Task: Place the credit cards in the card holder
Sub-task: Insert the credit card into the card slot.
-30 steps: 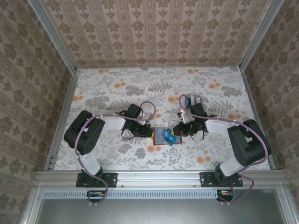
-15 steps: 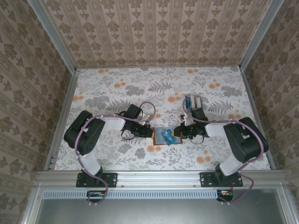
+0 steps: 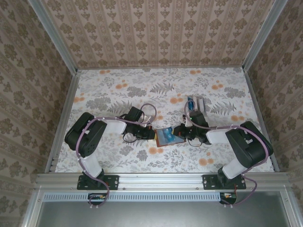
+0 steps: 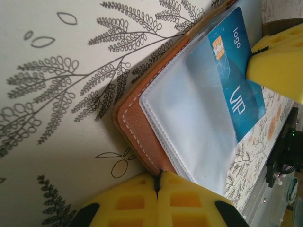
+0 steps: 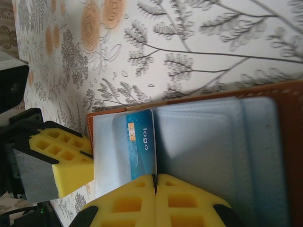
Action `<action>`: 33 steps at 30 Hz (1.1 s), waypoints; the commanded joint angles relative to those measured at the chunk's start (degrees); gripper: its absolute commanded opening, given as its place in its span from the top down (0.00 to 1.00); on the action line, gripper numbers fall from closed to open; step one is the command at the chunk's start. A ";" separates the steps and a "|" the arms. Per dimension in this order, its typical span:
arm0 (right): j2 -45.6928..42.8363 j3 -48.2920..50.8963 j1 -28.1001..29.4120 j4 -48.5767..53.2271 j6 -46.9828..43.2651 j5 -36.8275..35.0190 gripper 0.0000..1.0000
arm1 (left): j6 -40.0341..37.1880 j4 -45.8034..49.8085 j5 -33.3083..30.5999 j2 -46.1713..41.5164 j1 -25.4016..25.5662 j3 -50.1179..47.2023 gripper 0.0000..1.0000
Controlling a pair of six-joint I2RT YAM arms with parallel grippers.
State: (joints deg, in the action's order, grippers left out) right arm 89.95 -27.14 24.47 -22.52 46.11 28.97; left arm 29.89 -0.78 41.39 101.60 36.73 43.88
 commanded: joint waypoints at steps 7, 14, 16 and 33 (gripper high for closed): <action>2.32 0.60 5.65 -5.25 2.93 -6.57 1.00 | 2.32 1.13 -1.43 4.48 2.12 -2.14 1.00; 3.74 -0.32 8.12 -3.84 2.02 -4.31 0.94 | 3.21 0.92 -2.27 4.59 1.72 -2.22 1.00; 3.59 -0.44 8.23 -3.14 1.07 -3.34 0.92 | 3.68 0.60 -2.74 4.22 1.68 -2.60 1.00; -1.94 -13.73 5.18 31.01 -22.45 -1.02 0.66 | -0.05 4.09 -4.03 5.32 0.85 -1.16 1.00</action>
State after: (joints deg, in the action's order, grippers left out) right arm 90.43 -38.83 30.00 -0.97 28.75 28.97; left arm 31.81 -0.36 42.28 102.65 36.56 44.71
